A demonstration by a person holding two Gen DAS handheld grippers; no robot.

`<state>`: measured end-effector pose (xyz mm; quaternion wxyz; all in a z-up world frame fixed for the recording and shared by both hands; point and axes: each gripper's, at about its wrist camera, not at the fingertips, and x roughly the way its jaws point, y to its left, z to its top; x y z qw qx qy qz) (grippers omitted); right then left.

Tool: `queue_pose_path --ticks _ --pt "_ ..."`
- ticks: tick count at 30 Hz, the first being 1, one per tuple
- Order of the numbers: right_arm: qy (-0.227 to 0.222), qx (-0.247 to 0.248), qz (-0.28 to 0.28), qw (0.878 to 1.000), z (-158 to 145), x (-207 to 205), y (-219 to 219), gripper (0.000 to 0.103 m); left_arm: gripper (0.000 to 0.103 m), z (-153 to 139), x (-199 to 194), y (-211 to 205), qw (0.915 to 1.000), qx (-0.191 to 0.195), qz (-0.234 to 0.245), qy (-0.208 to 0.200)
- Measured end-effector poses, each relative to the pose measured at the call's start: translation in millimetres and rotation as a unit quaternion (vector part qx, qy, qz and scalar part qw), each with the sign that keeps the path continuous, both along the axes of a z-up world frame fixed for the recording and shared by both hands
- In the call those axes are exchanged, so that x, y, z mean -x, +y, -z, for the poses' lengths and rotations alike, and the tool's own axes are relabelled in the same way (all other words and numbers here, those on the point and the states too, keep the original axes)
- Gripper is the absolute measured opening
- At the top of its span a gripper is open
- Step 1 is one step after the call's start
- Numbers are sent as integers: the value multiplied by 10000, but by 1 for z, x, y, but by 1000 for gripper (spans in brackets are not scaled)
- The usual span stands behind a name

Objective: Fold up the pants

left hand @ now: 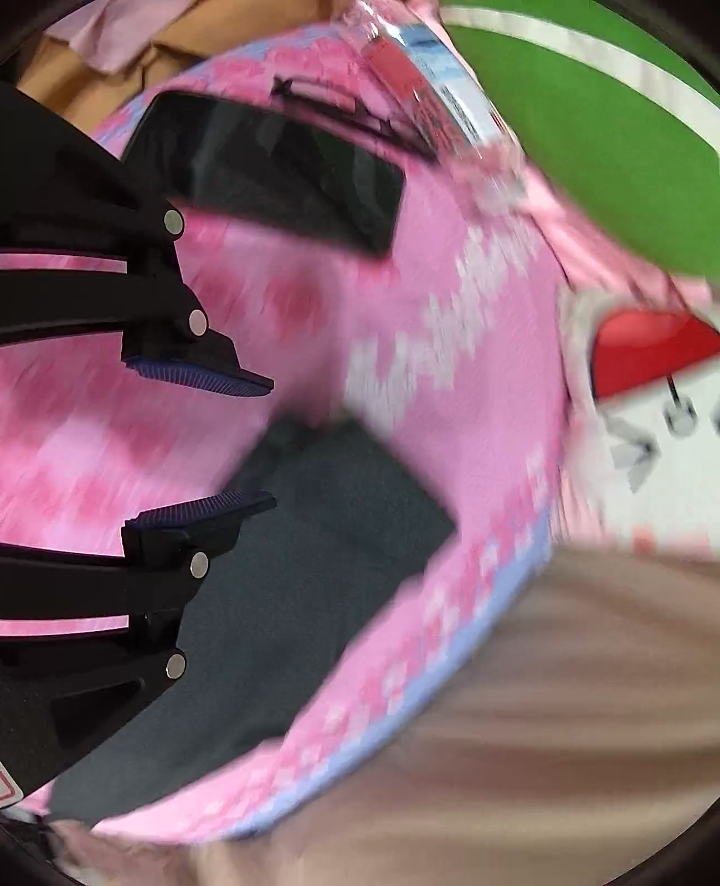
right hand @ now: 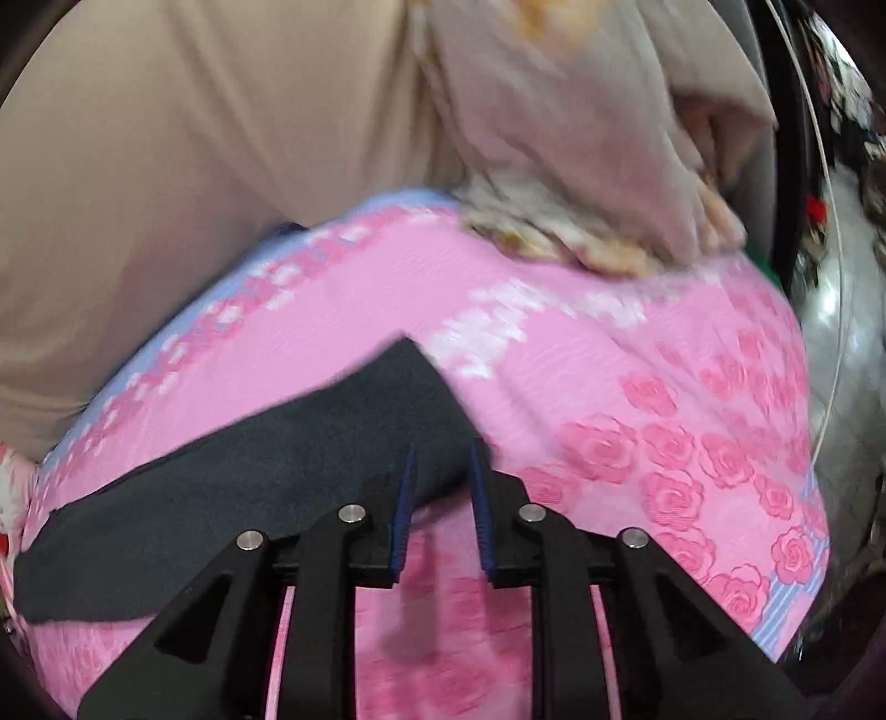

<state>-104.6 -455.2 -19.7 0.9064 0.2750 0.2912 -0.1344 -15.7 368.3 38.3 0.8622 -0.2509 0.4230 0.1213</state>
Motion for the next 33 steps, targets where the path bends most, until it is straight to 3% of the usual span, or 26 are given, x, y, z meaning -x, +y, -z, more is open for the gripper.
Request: queue_pose_path --ticks 2,3,5,7,10,14,18,20,21,22,23,26,28,30,31,33 --pt "-197 102 -835 9963 -25 -25 47 21 39 -16 -3 -36 9982 -26 513 -314" --pt "-285 186 -1432 9891 -39 -47 84 25 49 -20 -8 -52 9967 -84 695 -400" --pt "-447 243 -2354 9706 -56 -83 147 35 62 -20 -20 -91 9918 -201 1117 -580" --pt "-447 252 -3237 9448 -64 -122 221 35 62 -5 -31 -123 9872 -102 1486 -562" --pt "-330 690 -4044 9114 -68 -173 317 35 62 36 -45 -153 9810 219 1913 -218" --pt "-94 1229 -4536 8826 -63 -231 409 35 64 48 -35 -174 9784 -385 1977 -461" --pt "159 1394 -4736 8695 -51 -277 448 35 75 51 -33 -177 9749 -278 2136 -566" --pt "301 1496 -4823 8626 -43 -291 462 35 76 54 -32 -183 9742 -247 2151 -632" --pt "245 1648 -4885 8565 -40 -293 469 30 77 55 -31 -183 9739 -258 2158 -647" --pt "161 1808 -4945 8500 -41 -290 475 5 77 55 -31 -183 9736 -255 2166 -680" --pt "120 1994 -4943 8460 -47 -289 476 3 78 55 -31 -183 9734 -230 2164 -709" --pt "-222 2151 -4733 8539 -68 -292 467 2 78 54 -25 -178 9726 -36 2169 -832" --pt "-59 2005 -4720 8585 -63 -307 464 2 78 54 -26 -176 9722 75 2176 -857" --pt "195 2202 -4820 8478 -45 -315 477 3 78 54 -27 -175 9721 84 2178 -864" --pt "106 2313 -4783 8471 -43 -311 479 6 78 54 -26 -176 9721 49 2181 -860" --pt "13 2098 -4692 8578 -52 -304 470 6 79 54 -26 -178 9723 -9 2179 -849"
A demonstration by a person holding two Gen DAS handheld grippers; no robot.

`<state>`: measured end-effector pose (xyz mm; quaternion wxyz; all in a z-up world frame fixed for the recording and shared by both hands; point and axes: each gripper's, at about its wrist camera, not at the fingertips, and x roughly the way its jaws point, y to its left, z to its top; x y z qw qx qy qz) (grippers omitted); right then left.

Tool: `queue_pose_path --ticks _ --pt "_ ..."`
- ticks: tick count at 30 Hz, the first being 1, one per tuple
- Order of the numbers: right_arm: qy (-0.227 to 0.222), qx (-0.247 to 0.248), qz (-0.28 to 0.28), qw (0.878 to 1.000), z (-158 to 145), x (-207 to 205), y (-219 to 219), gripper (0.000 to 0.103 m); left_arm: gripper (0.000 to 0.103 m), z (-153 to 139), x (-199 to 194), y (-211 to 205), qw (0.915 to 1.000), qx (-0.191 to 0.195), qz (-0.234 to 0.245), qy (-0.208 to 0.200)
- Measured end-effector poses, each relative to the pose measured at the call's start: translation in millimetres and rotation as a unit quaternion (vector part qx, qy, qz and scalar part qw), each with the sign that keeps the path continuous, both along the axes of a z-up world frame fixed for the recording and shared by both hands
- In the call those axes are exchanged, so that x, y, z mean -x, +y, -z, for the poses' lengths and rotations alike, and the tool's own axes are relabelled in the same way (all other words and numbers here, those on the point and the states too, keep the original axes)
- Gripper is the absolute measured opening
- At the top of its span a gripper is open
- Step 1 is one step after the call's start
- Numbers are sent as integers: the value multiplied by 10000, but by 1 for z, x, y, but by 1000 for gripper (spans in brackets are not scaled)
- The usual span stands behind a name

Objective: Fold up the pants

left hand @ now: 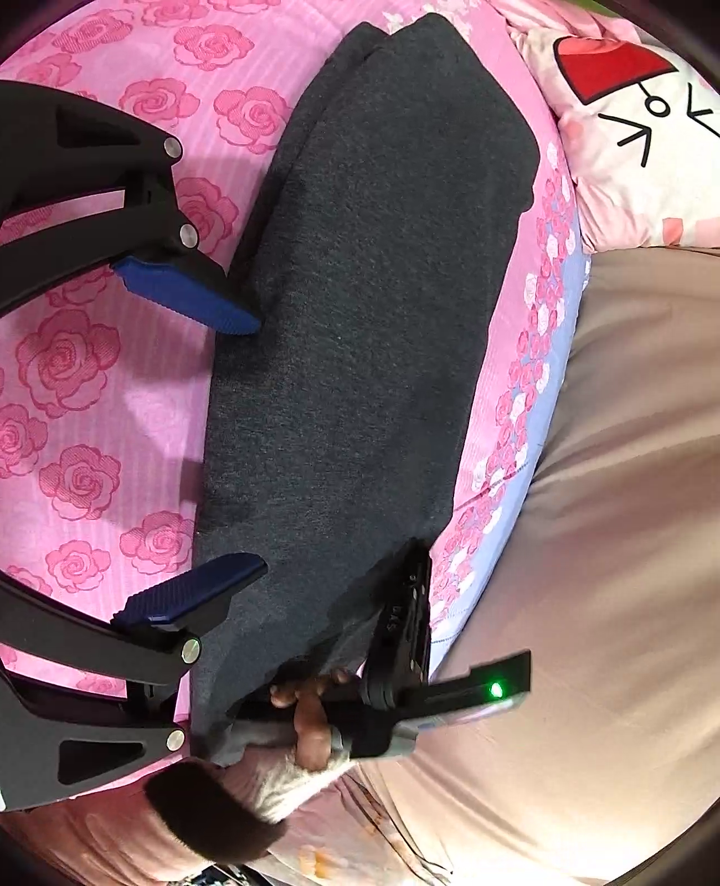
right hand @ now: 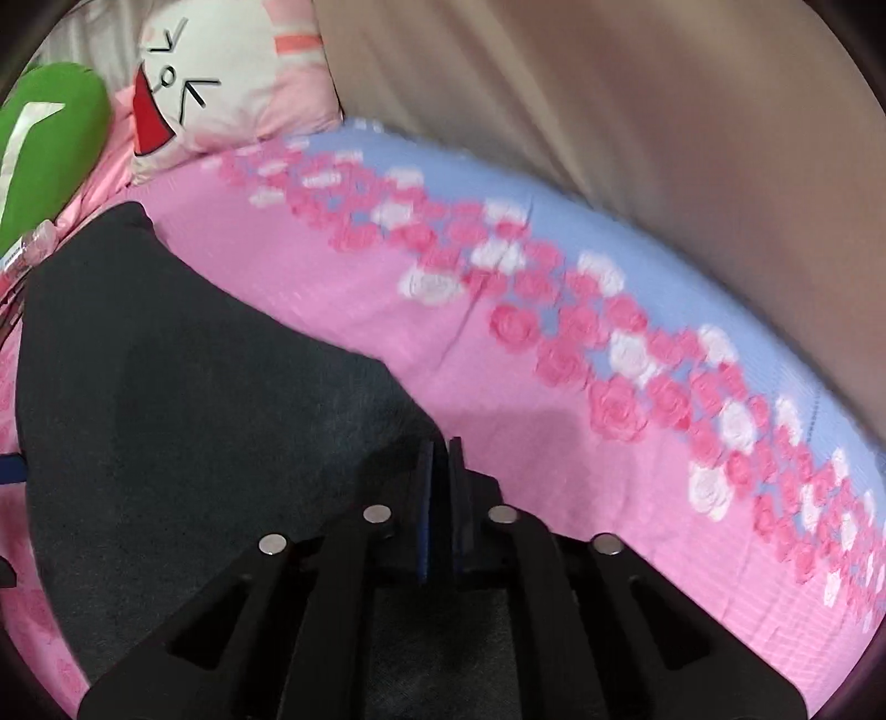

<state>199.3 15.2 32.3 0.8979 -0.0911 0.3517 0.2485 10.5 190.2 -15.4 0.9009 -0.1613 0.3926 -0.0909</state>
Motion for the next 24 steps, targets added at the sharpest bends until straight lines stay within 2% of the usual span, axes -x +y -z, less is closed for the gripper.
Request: queue_pose_path --ticks 4,5,7,8,9,11,12,14,15,17,20,23,24 --pt "-136 -604 171 9979 -19 36 -29 7 82 0 -1 -1 10000 -42 15 13" --pt "10 -618 168 9979 -12 40 -35 6 82 0 -1 -2 10000 -53 8 10" --pt "213 -326 469 9981 5 40 -44 7 82 -2 2 0 9999 -43 -52 -79" --pt "278 -251 783 9962 14 45 -58 7 82 -7 8 6 9995 -2 -194 -260" --pt "294 -385 878 9950 15 53 -68 7 82 -13 17 16 9981 104 -360 -491" --pt "276 -913 916 9912 11 83 -100 7 82 -22 31 40 9937 390 -763 -720" --pt "246 -1018 972 9897 10 96 -114 9 82 -26 34 50 9917 444 -952 -747" --pt "170 -1101 1341 9847 12 125 -155 24 82 -33 36 77 9871 486 -1363 -689" --pt "158 -1133 1583 9807 16 135 -175 35 82 -36 35 88 9852 472 -1541 -582" --pt "140 -1268 2149 9683 25 160 -223 36 82 -41 37 94 9828 438 -1705 -552" --pt "177 -1570 3360 9285 47 210 -324 36 82 -44 38 72 9855 140 -1591 -578" --pt "205 -1930 4603 8663 70 266 -430 38 82 -40 30 25 9915 -173 -1173 -541" --pt "169 -1948 4785 8561 73 274 -448 38 82 -37 27 9 9932 -206 -1021 -512"
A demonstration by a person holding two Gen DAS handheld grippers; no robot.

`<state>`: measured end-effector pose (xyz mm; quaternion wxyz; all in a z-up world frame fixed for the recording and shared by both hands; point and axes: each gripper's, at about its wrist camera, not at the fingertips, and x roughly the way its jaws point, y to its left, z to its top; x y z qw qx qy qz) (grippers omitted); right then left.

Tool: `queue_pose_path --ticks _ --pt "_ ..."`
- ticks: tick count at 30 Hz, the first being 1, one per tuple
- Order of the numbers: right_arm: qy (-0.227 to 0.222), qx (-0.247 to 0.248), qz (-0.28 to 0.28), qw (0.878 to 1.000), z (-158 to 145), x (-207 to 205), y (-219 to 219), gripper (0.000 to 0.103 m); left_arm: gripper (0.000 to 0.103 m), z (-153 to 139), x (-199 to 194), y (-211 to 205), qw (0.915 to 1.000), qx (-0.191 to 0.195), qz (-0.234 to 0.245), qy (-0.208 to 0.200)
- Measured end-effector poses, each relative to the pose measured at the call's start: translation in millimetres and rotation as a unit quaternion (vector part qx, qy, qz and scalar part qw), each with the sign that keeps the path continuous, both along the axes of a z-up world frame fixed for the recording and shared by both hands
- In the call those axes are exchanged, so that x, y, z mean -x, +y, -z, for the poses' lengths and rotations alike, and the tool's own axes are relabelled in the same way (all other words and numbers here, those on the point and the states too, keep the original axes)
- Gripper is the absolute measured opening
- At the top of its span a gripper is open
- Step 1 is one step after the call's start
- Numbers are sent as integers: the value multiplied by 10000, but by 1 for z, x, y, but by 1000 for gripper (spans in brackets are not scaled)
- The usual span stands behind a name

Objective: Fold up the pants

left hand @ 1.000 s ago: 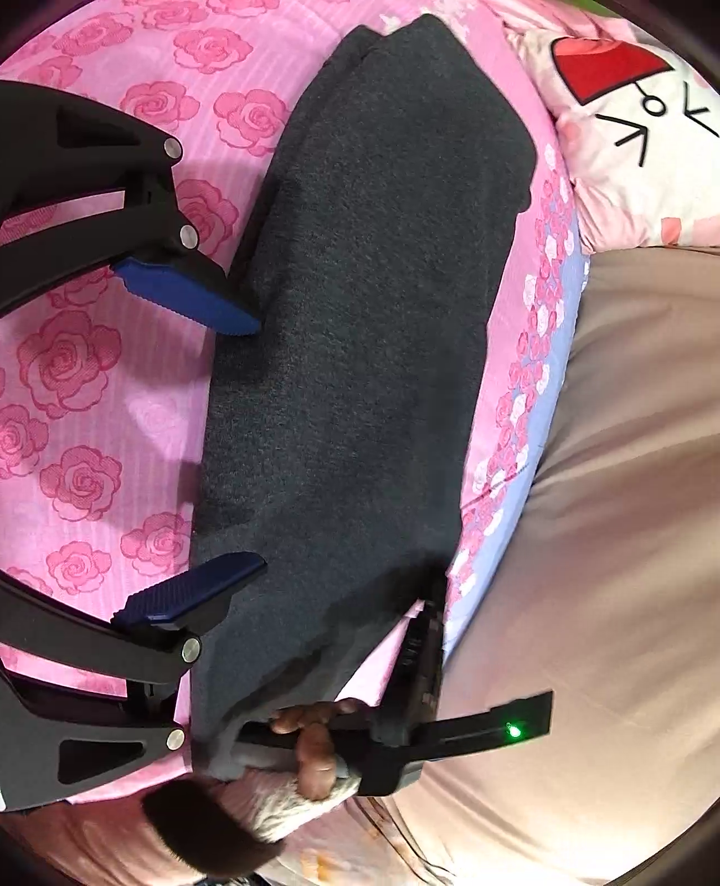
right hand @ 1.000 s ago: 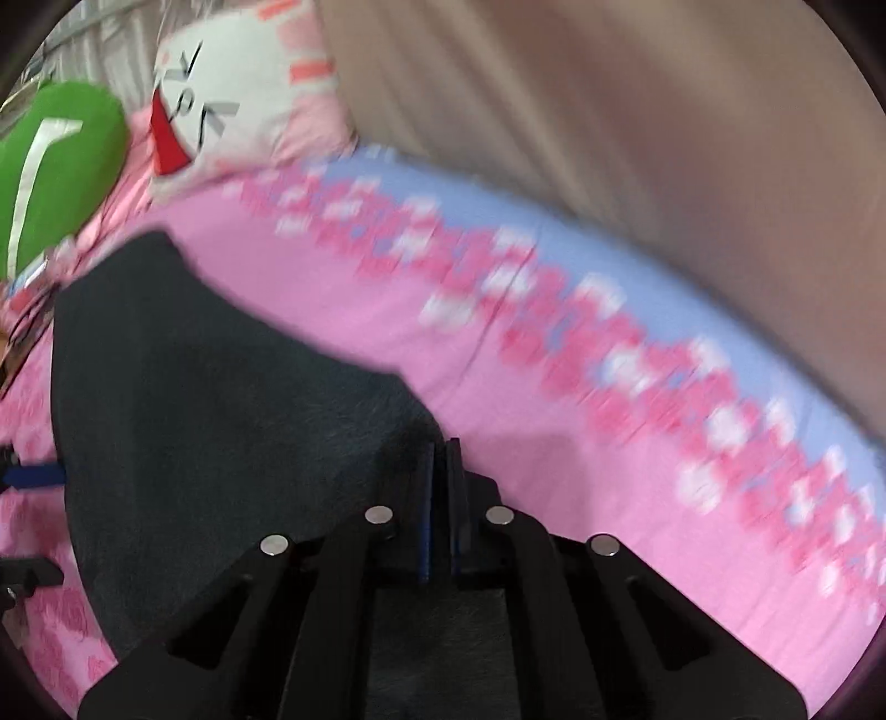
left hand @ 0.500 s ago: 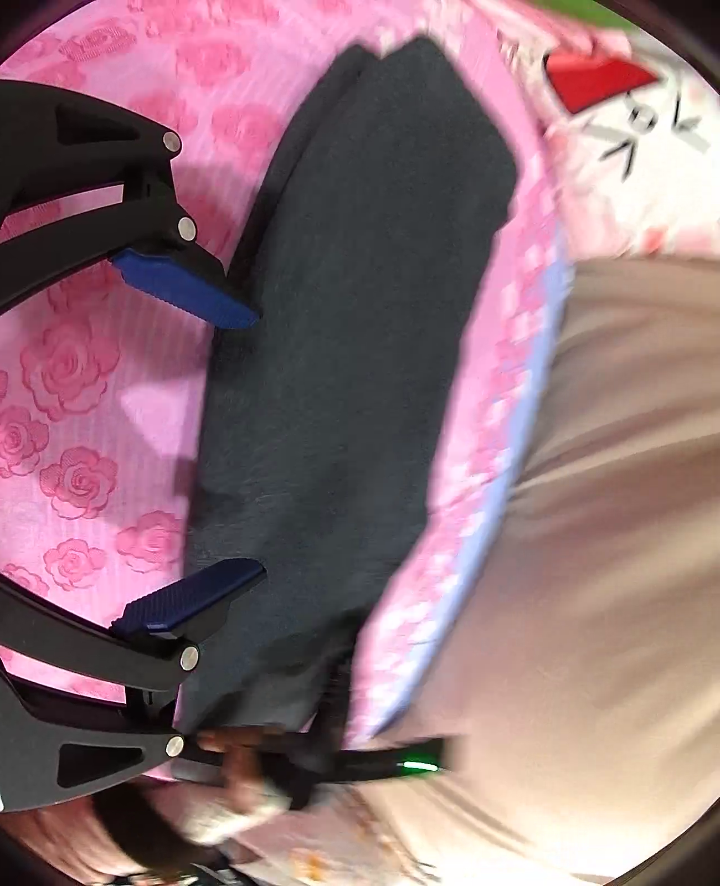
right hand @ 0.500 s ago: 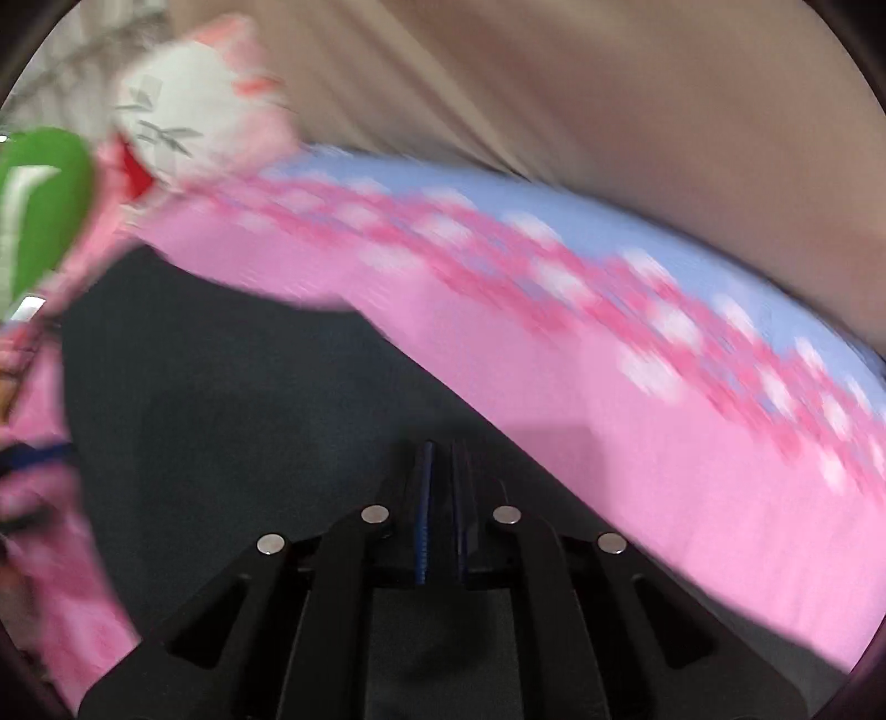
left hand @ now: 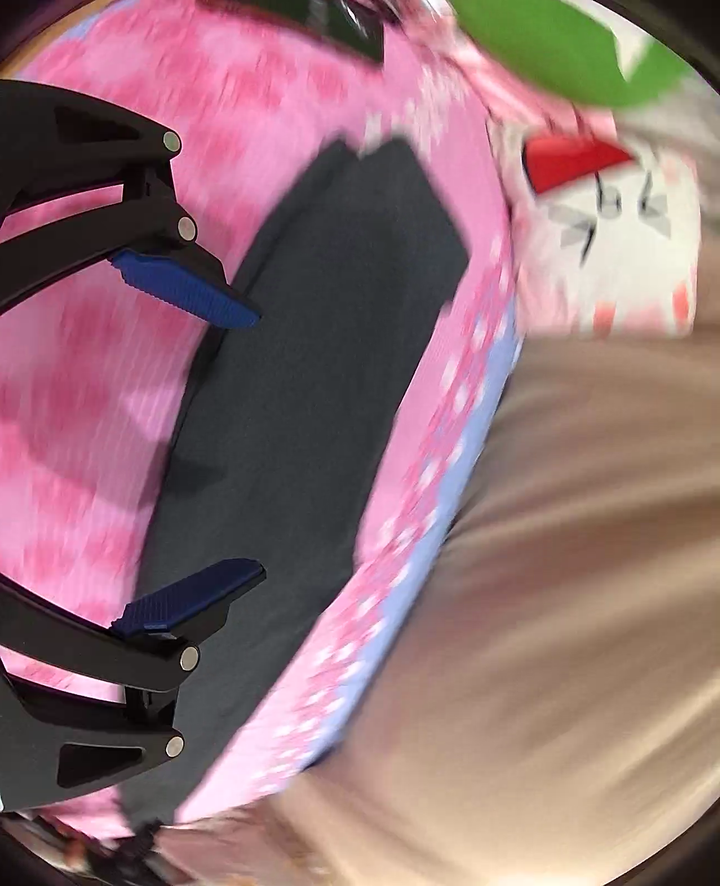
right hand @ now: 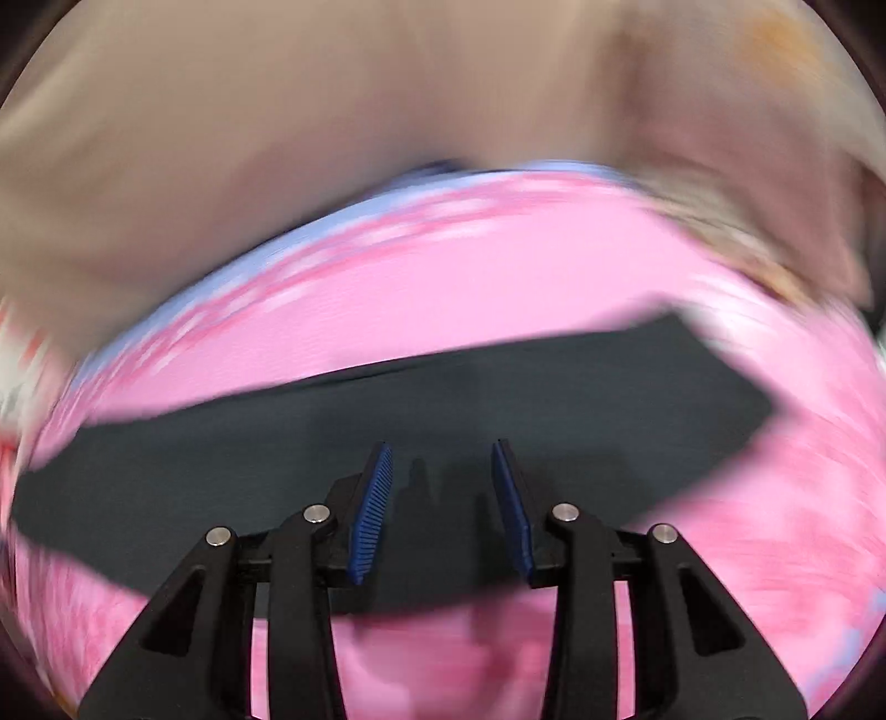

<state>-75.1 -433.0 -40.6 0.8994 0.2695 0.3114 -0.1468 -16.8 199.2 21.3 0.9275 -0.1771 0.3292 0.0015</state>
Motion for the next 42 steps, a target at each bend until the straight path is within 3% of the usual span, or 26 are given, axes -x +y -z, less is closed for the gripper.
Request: queue_pose_path --ticks 3,5,6,7,9,11,12,13,15,17,19,20,22,24,26,28,29,33,37,41,42 --pt "81 -4 369 9993 8 13 -49 40 82 15 -12 -58 9976 107 629 277" --pt "68 -40 274 9996 9 2 -66 43 82 23 -16 -84 9950 175 891 410" --pt "67 -1 217 9997 8 1 -73 49 82 25 -17 -95 9938 214 995 447" --pt "115 129 105 9998 8 -11 -75 58 82 27 -18 -106 9929 235 1062 476" --pt "184 395 -37 9990 7 -29 -70 65 82 30 -20 -115 9934 206 1021 477" --pt "325 563 -235 9976 13 -49 -71 65 82 32 -20 -119 9945 126 909 502" --pt "363 533 -361 9973 16 -57 -73 58 82 33 -20 -119 9950 101 856 510" --pt "439 451 -600 9962 20 -67 -72 30 82 33 -21 -118 9949 122 863 504" --pt "555 704 -660 9938 19 -76 -71 7 82 34 -20 -116 9953 128 809 510" --pt "414 794 -567 9944 15 -72 -79 6 82 35 -22 -118 9955 30 756 563" --pt "424 483 -305 9975 26 -72 -102 0 82 34 -21 -125 9954 -201 739 569" --pt "581 91 -203 9981 37 -74 -116 0 82 34 -21 -129 9949 -330 766 562" --pt "472 -57 -264 9985 35 -69 -121 0 82 33 -22 -141 9928 -676 804 568" --pt "311 -23 -82 9995 26 -50 -118 5 83 33 -21 -150 9904 -965 818 554" --pt "93 -306 63 9995 23 -21 -112 11 86 32 -19 -157 9880 -1190 833 529" --pt "-136 -606 261 9977 27 17 -102 51 86 31 -18 -158 9877 -1248 811 474" --pt "-209 -686 295 9970 29 28 -98 55 86 31 -17 -157 9881 -1227 808 448" --pt "-449 -1169 131 9920 31 46 -88 57 86 32 -19 -155 9884 -1173 824 494" --pt "94 -960 71 9953 39 23 -76 57 86 31 -16 -160 9870 -1302 847 408" --pt "114 -954 93 9953 38 10 -70 59 86 31 -16 -163 9856 -1399 853 425" --pt "131 -928 126 9955 38 9 -69 54 86 31 -16 -164 9852 -1413 860 442"
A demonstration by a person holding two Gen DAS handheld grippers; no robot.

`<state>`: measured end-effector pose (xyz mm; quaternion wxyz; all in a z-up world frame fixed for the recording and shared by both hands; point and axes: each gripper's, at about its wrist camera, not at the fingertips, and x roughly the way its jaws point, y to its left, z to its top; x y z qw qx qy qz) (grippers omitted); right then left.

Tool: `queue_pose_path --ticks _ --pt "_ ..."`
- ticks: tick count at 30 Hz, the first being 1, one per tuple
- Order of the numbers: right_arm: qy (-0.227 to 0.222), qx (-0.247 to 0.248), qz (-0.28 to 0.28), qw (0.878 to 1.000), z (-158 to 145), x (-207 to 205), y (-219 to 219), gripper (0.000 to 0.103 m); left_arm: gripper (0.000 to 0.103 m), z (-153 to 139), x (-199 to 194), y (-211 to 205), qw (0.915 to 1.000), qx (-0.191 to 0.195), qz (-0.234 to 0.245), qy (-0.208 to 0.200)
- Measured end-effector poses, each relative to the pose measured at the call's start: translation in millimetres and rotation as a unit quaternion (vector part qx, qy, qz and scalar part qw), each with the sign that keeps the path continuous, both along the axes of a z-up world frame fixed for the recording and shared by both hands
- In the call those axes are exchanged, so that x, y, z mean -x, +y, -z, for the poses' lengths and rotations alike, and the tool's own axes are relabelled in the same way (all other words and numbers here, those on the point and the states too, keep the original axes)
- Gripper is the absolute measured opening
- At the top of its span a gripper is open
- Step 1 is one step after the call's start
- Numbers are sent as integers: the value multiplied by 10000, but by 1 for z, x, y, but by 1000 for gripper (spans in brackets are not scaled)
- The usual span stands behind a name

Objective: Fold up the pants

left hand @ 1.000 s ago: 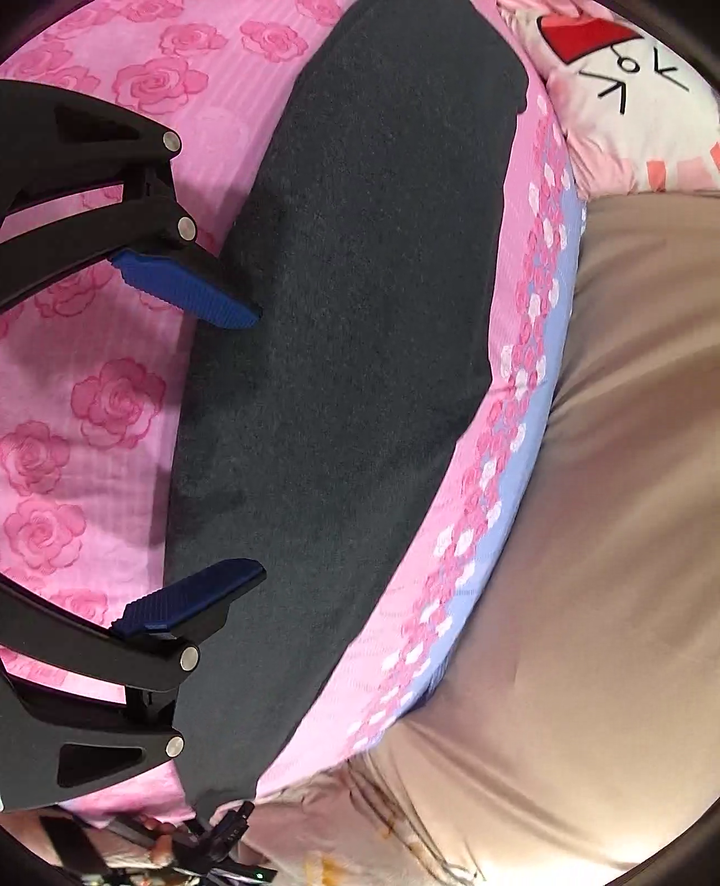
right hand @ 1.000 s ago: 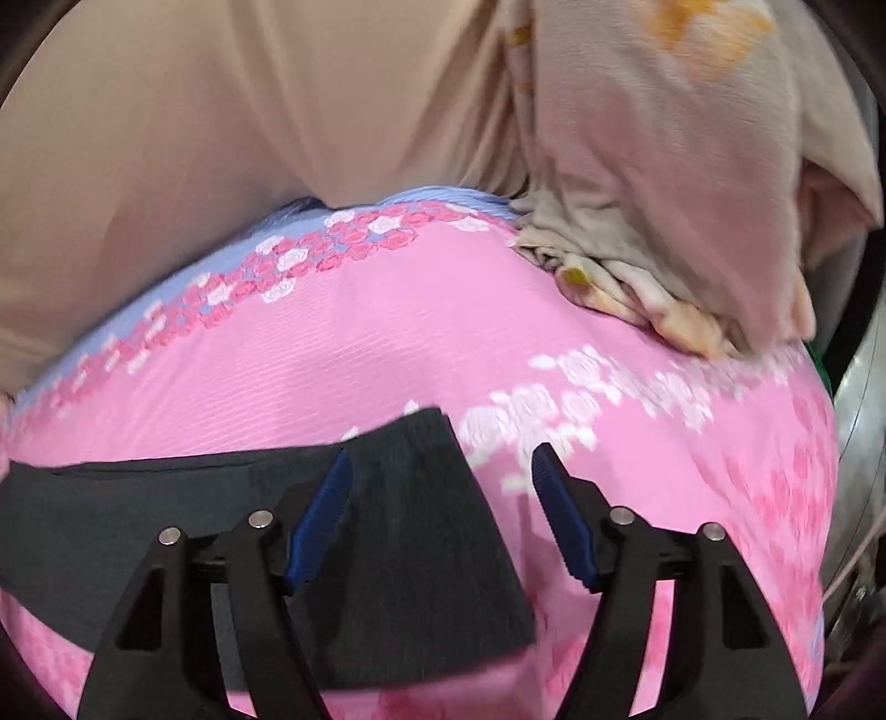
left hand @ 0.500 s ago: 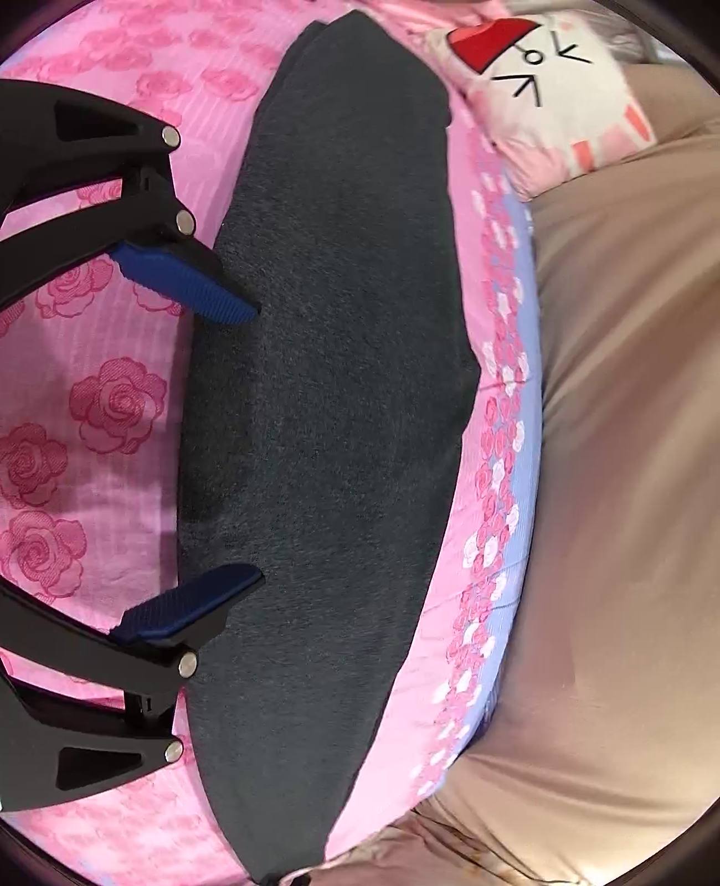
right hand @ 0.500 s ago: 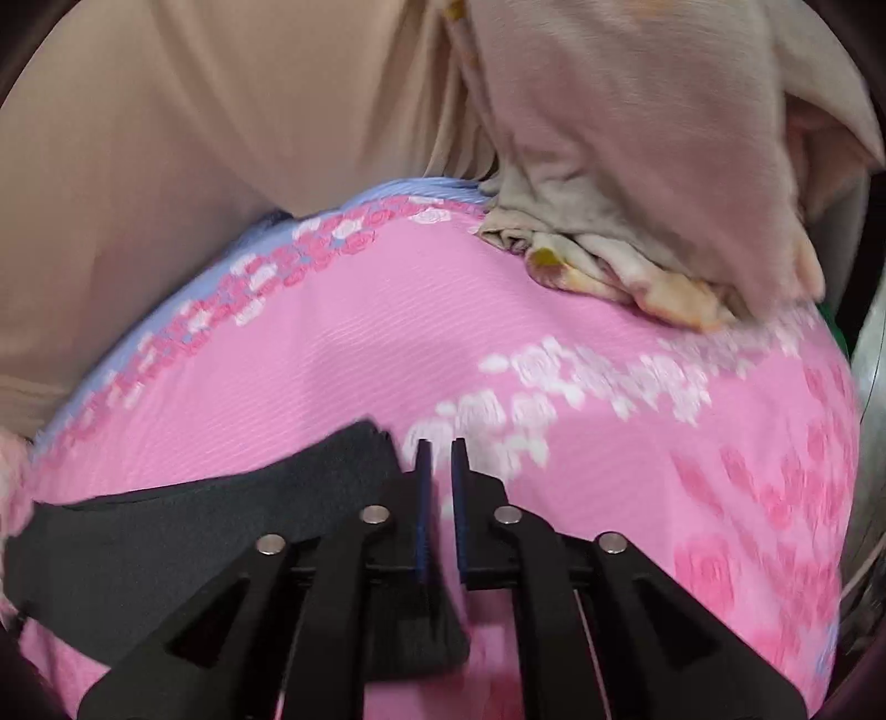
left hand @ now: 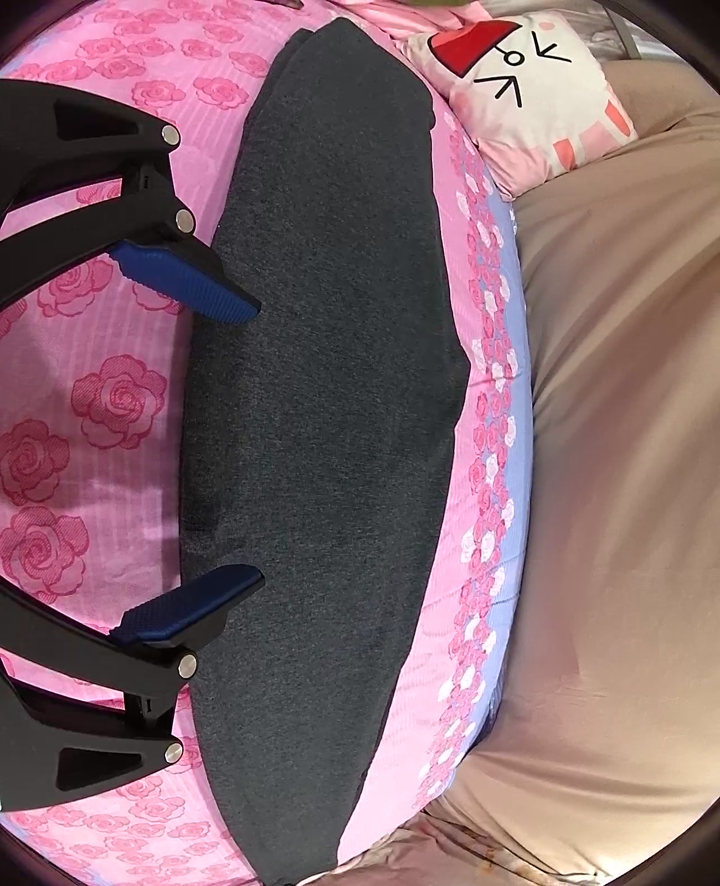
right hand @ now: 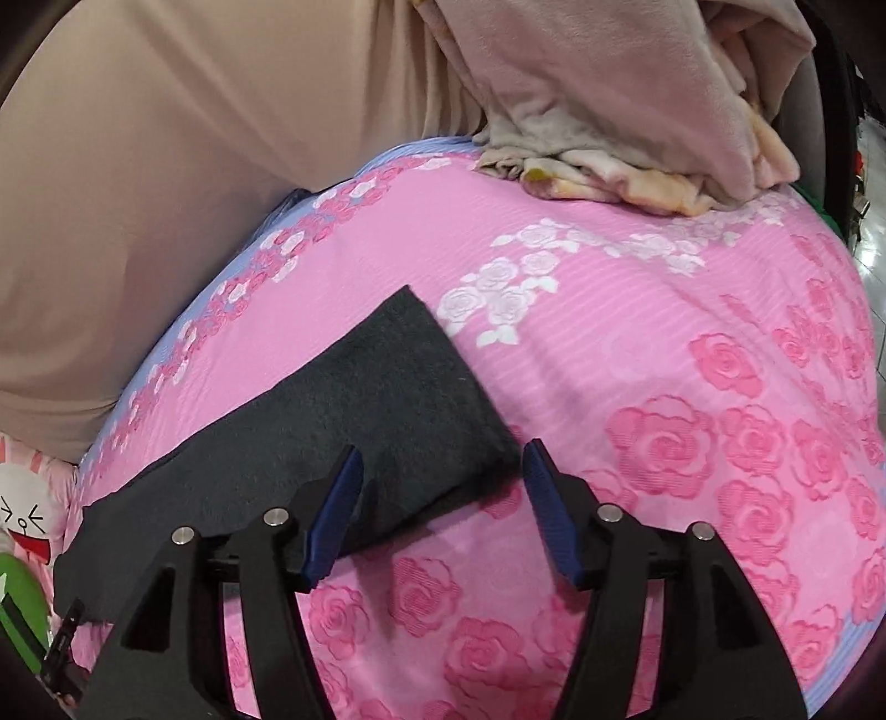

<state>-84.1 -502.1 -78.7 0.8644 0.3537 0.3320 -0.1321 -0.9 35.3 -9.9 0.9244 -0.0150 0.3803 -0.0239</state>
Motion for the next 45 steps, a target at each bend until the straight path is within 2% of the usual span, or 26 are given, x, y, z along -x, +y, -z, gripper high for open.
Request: queue_pose_path --ticks 2,3,4,7,8,10,13,14,16,19,22,24,25,26,28,30,33,35,38,40,41,42,43,44,45 --pt "89 126 97 9998 0 -4 2 39 86 1 -1 -1 10000 -35 20 28" --pt "90 92 111 9999 1 -5 2 15 86 1 -1 -2 10000 -56 29 31" --pt "7 53 137 9999 0 -4 2 12 86 1 0 -2 10000 -68 42 31" --pt "-503 -35 203 9985 -25 2 12 11 86 2 -1 -5 9999 -115 66 71" --pt "-846 -82 73 9964 -44 3 24 11 86 3 -2 -5 9998 -126 78 97" --pt "-1217 28 -225 9923 -77 -3 50 11 86 5 -4 -6 9997 -151 105 166" --pt "-1688 200 -1045 9799 -127 -24 112 11 86 8 -8 -9 9993 -197 127 301" --pt "-1803 262 -1456 9724 -142 -38 145 11 86 9 -9 -9 9991 -207 121 342" --pt "-1870 316 -2090 9594 -154 -61 201 11 86 11 -11 -8 9987 -201 124 444" --pt "-1684 278 -2900 9417 -142 -100 283 11 86 10 -10 -3 9990 -60 112 421" --pt "-956 216 -3802 9197 -97 -144 365 16 86 1 1 12 9990 403 163 119" --pt "-522 550 -3945 9158 -76 -152 392 17 86 -3 8 22 9974 694 176 -15" --pt "-526 630 -3943 9153 -72 -148 395 18 86 -3 9 26 9966 809 180 -33" --pt "-596 653 -3884 9172 -72 -141 392 20 86 -3 9 29 9956 922 188 -31" --pt "-870 612 -3514 9302 -80 -120 368 43 86 -2 6 32 9939 1083 221 36" --pt "-1074 742 -2988 9454 -85 -95 336 51 86 -1 3 33 9918 1232 320 121" --pt "-1097 868 -2361 9616 -79 -61 295 52 86 -3 -5 32 9862 1527 548 329" --pt "-991 815 -2063 9701 -69 -46 272 55 87 -6 -16 26 9733 2077 790 570" --pt "-780 678 -1693 9801 -48 -36 244 56 86 -3 -40 6 9583 2505 869 1068" --pt "-654 519 -1540 9845 -36 -34 234 56 87 5 -59 -11 9541 2549 710 1400" --pt "-701 323 -1512 9855 -34 -33 229 56 87 6 -63 -16 9557 2501 659 1402" --pt "-780 297 -1504 9851 -34 -32 229 58 87 3 -66 -24 9614 2343 591 1317" --pt "-858 299 -1482 9848 -35 -31 226 64 83 3 -68 -30 9611 2337 649 1319" --pt "-876 303 -1471 9848 -34 -31 226 66 51 4 -71 -38 9572 2406 823 1383" --pt "-882 289 -1502 9843 -33 -32 226 67 11 10 -76 -50 9513 2412 1046 1610"
